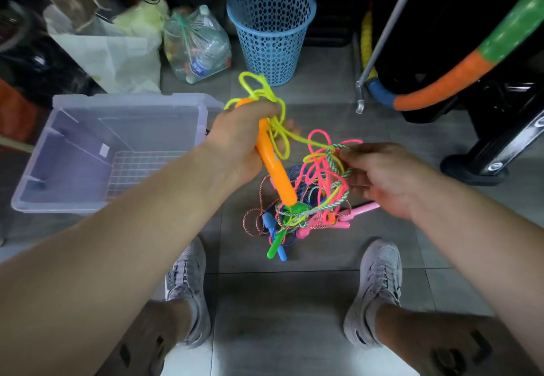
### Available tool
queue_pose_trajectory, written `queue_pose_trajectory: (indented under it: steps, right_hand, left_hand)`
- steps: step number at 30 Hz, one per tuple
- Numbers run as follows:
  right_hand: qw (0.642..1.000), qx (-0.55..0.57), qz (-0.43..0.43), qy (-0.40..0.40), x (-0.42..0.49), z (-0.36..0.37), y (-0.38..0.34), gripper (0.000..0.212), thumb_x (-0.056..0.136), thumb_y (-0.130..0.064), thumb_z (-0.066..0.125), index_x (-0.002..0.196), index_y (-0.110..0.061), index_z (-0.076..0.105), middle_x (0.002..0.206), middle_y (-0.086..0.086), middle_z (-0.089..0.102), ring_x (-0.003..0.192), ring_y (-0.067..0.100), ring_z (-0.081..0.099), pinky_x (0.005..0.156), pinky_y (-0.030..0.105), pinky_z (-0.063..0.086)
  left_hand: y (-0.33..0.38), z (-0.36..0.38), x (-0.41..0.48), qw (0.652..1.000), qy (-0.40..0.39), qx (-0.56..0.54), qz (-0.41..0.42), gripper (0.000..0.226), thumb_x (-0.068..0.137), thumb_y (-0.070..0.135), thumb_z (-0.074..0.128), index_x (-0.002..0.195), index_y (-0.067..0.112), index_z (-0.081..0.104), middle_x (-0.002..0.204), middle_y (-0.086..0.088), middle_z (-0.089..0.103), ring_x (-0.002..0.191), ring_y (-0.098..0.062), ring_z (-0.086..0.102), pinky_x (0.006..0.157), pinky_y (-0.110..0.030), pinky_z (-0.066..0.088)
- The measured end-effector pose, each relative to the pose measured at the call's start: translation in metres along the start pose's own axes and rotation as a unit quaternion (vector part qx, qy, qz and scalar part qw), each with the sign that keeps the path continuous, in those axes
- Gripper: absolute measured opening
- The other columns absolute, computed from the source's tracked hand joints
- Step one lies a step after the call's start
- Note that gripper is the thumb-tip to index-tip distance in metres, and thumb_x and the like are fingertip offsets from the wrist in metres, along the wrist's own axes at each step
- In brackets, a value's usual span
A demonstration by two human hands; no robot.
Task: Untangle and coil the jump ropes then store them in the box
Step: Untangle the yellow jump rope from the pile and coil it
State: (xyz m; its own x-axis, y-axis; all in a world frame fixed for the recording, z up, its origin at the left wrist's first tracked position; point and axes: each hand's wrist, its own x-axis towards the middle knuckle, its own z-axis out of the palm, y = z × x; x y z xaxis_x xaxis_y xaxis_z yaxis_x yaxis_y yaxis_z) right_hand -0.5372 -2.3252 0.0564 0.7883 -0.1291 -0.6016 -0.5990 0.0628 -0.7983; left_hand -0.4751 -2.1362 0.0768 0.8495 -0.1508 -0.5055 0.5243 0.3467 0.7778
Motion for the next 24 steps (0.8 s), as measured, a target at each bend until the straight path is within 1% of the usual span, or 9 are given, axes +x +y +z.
queue_pose_trajectory:
  steps: [3,7,10,13,14,16,18,21,24]
  right_hand:
    - [1.0,0.007,-0.006,-0.021,-0.001,0.001,-0.001,0.014,0.095,-0.004,0.06,0.089,-0.014,0.067,0.078,0.004,0.071,0.071,0.02,0.064,0.069,0.03,0.052]
    - [0.999,0.017,-0.019,-0.024,-0.002,0.004,-0.001,0.016,0.089,0.002,0.065,0.09,-0.014,0.068,0.074,0.005,0.073,0.071,0.022,0.065,0.074,0.035,0.055]
    - [0.999,0.024,-0.034,-0.026,-0.004,0.003,-0.003,0.022,0.087,0.001,0.068,0.107,-0.007,0.067,0.084,0.011,0.071,0.07,0.023,0.063,0.07,0.035,0.052]
    - [0.997,0.014,-0.052,-0.054,-0.008,0.004,-0.005,0.021,0.086,-0.001,0.069,0.105,-0.011,0.071,0.089,0.013,0.071,0.07,0.023,0.063,0.069,0.034,0.05]
    - [0.997,0.006,-0.058,-0.059,-0.008,0.005,-0.006,0.02,0.087,-0.002,0.068,0.103,-0.012,0.072,0.09,0.012,0.072,0.071,0.021,0.064,0.067,0.033,0.051]
    - [0.996,0.0,-0.062,-0.058,-0.009,0.005,-0.008,0.017,0.088,-0.002,0.066,0.101,-0.012,0.073,0.089,0.009,0.073,0.071,0.018,0.065,0.065,0.03,0.053]
    - [0.997,0.002,-0.058,-0.048,-0.008,0.004,-0.009,0.015,0.091,-0.003,0.064,0.1,-0.012,0.072,0.088,0.008,0.072,0.073,0.019,0.066,0.067,0.032,0.055]
    - [0.998,-0.017,-0.052,-0.018,-0.007,0.003,-0.01,0.014,0.094,-0.004,0.062,0.092,-0.014,0.071,0.082,0.006,0.071,0.072,0.019,0.065,0.067,0.032,0.056]
    - [0.997,-0.049,-0.045,0.028,-0.004,0.003,-0.008,0.019,0.095,-0.006,0.062,0.081,-0.017,0.068,0.066,-0.002,0.07,0.064,0.016,0.063,0.064,0.03,0.056]
  left_hand:
    - [-0.008,0.002,-0.007,0.989,-0.073,0.128,-0.012,0.011,0.088,0.003,0.07,0.087,0.011,0.062,0.07,-0.006,0.063,0.059,-0.018,0.063,0.054,-0.029,0.051]
    - [-0.019,0.001,-0.008,0.962,-0.137,0.237,-0.012,0.024,0.077,0.006,0.083,0.082,0.011,0.06,0.068,-0.004,0.059,0.055,-0.015,0.058,0.051,-0.024,0.045]
    - [-0.021,-0.002,-0.009,0.949,-0.145,0.279,-0.013,0.042,0.068,0.005,0.09,0.102,0.001,0.065,0.085,-0.011,0.067,0.066,-0.018,0.062,0.05,-0.022,0.046]
    - [-0.017,-0.003,-0.014,0.933,-0.165,0.318,-0.026,0.054,0.063,0.004,0.092,0.108,-0.002,0.063,0.083,-0.014,0.069,0.069,-0.022,0.066,0.056,-0.026,0.049]
    - [-0.015,-0.002,-0.015,0.929,-0.174,0.325,-0.032,0.051,0.065,0.004,0.091,0.107,-0.003,0.063,0.079,-0.013,0.068,0.066,-0.022,0.065,0.054,-0.027,0.047]
    - [-0.009,-0.001,-0.016,0.929,-0.173,0.326,-0.042,0.03,0.073,0.003,0.084,0.096,0.001,0.065,0.067,-0.008,0.065,0.054,-0.018,0.06,0.046,-0.023,0.039]
    - [-0.005,-0.001,-0.014,0.937,-0.148,0.311,-0.055,0.011,0.078,0.004,0.079,0.082,0.007,0.069,0.071,-0.011,0.064,0.053,-0.016,0.054,0.043,-0.021,0.036]
    - [-0.001,-0.004,-0.008,0.951,-0.093,0.288,-0.069,0.015,0.079,0.005,0.078,0.071,0.012,0.067,0.076,-0.014,0.065,0.058,-0.018,0.056,0.044,-0.019,0.036]
    - [0.001,-0.004,-0.008,0.958,-0.087,0.261,-0.079,0.013,0.074,0.012,0.08,0.065,0.015,0.072,0.08,-0.013,0.065,0.067,-0.021,0.052,0.048,-0.021,0.035]
